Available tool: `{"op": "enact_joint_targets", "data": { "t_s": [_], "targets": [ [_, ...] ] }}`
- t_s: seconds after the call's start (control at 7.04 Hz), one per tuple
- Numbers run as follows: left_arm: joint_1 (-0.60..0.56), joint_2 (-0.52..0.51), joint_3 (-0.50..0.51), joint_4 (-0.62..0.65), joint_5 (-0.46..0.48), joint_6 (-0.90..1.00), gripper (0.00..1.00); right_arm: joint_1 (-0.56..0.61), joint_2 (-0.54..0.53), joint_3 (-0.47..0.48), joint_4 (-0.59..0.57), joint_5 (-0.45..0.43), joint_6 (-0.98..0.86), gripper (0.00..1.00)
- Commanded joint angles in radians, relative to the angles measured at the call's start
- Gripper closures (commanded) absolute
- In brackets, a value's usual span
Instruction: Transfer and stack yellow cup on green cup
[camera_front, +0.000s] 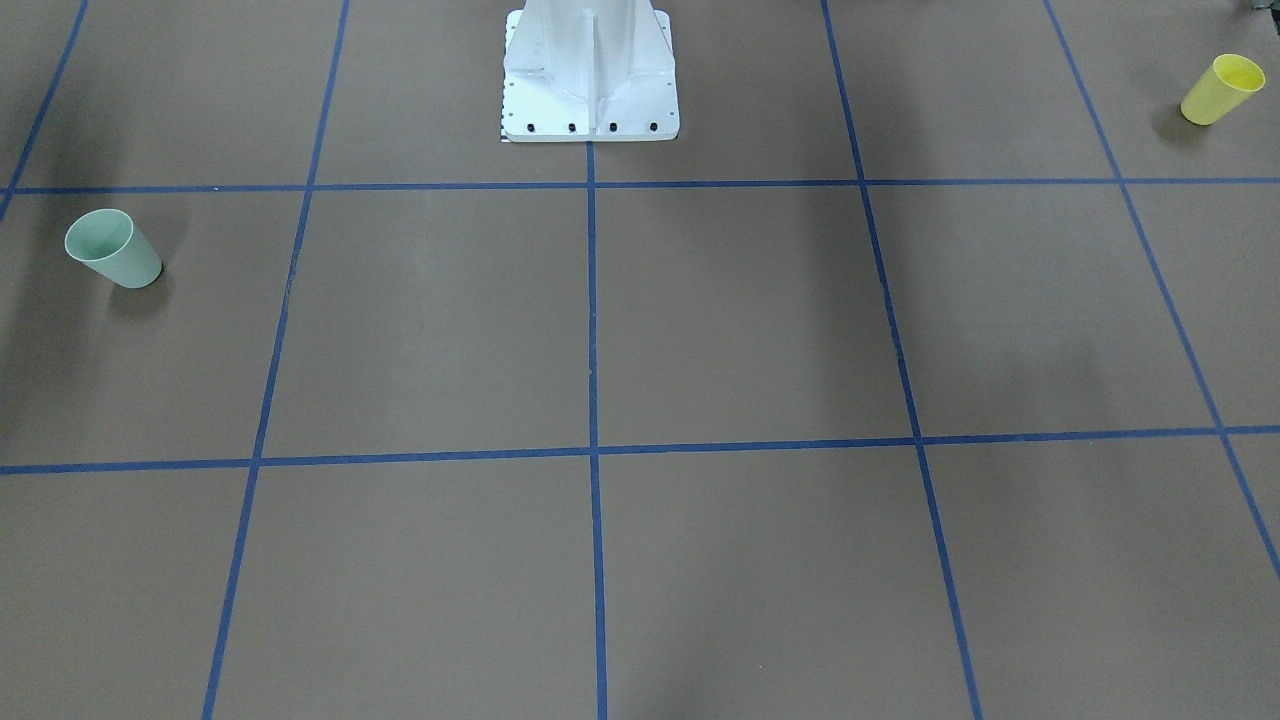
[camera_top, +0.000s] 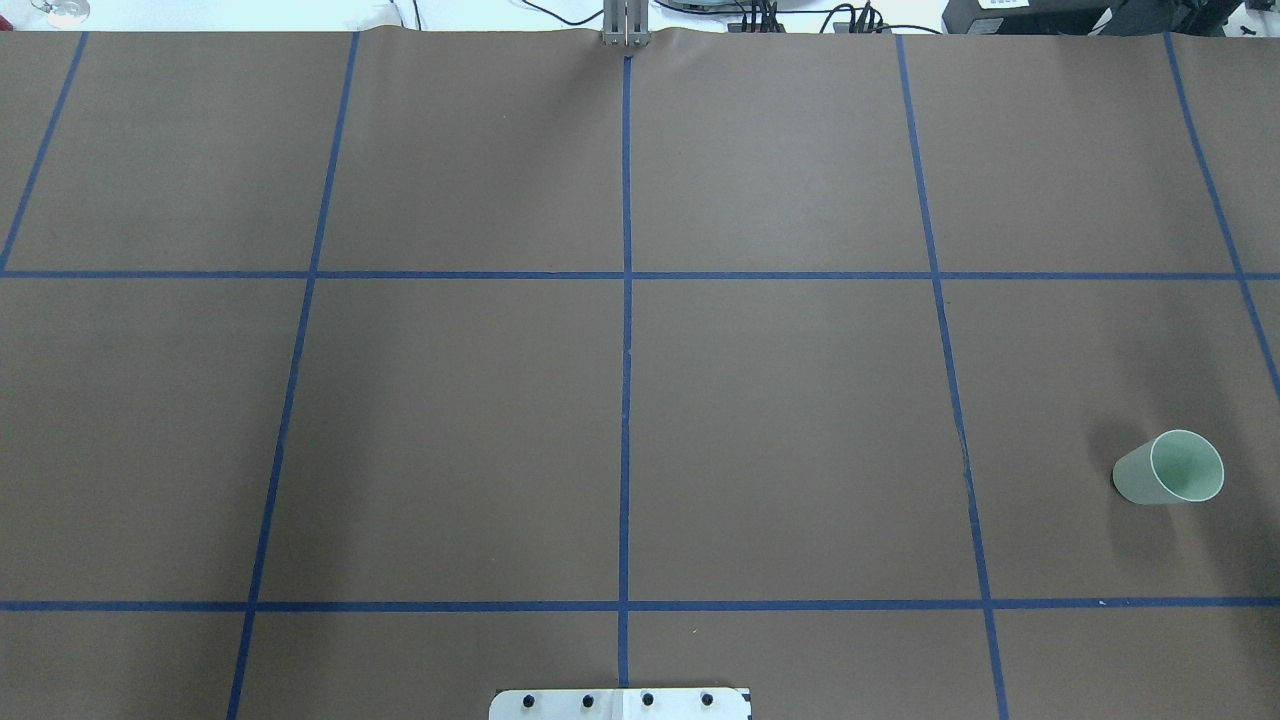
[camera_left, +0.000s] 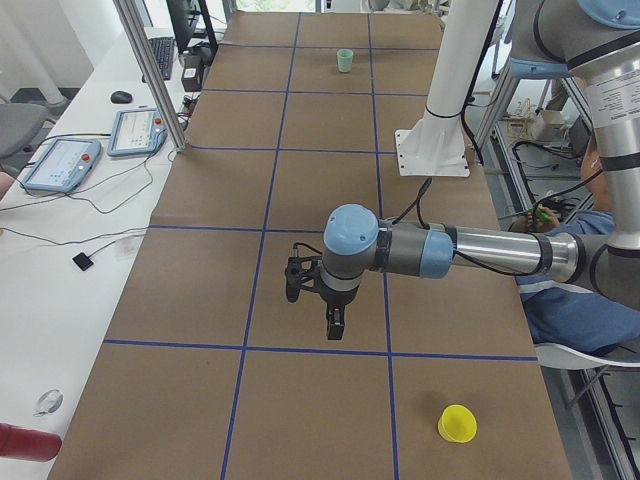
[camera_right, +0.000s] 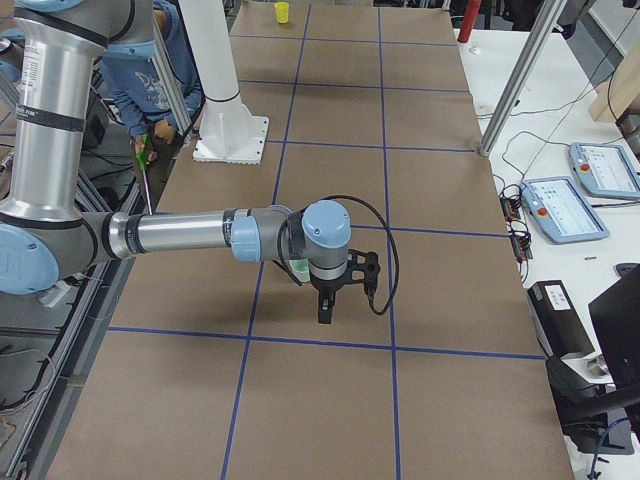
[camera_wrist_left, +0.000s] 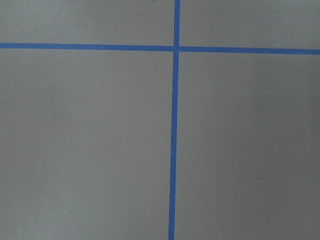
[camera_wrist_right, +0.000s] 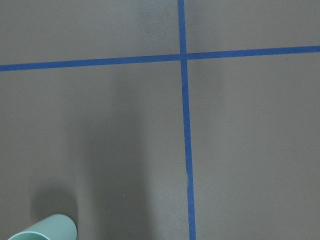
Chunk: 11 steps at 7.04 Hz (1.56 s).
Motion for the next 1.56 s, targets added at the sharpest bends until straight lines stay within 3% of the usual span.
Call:
{"op": "enact_joint_targets", "data": {
  "t_s": [0.0,0.57,0.85,0.99,1.14,1.42],
  "targets": [
    [0.007,0.019,-0.003,-0.036,-0.001,-0.066,0.0,-0.001,-0.004,0.001,0.0,-0.001,-0.002,0.0],
    [0.163,0.019,-0.002,-0.135,0.052,-0.666,0.0,-0.003,-0.005,0.001,0.005,-0.001,-0.002,0.0],
    [0.4,0.019,0.0,-0.227,0.3,-1.091,0.0,-0.003,-0.007,-0.001,0.005,-0.001,-0.003,0.0],
    [0.535,0.019,-0.005,-0.232,0.413,-1.278,0.0,-0.003,-0.007,0.001,0.006,-0.001,-0.003,0.0],
    [0.58,0.024,-0.003,-0.235,0.478,-1.374,0.0,-0.003,-0.005,0.002,0.008,-0.007,-0.005,0.0],
    [0.78,0.103,-0.005,-0.202,0.747,-1.738,0.0,-0.003,-0.007,0.005,0.011,0.001,-0.005,0.0]
  ]
}}
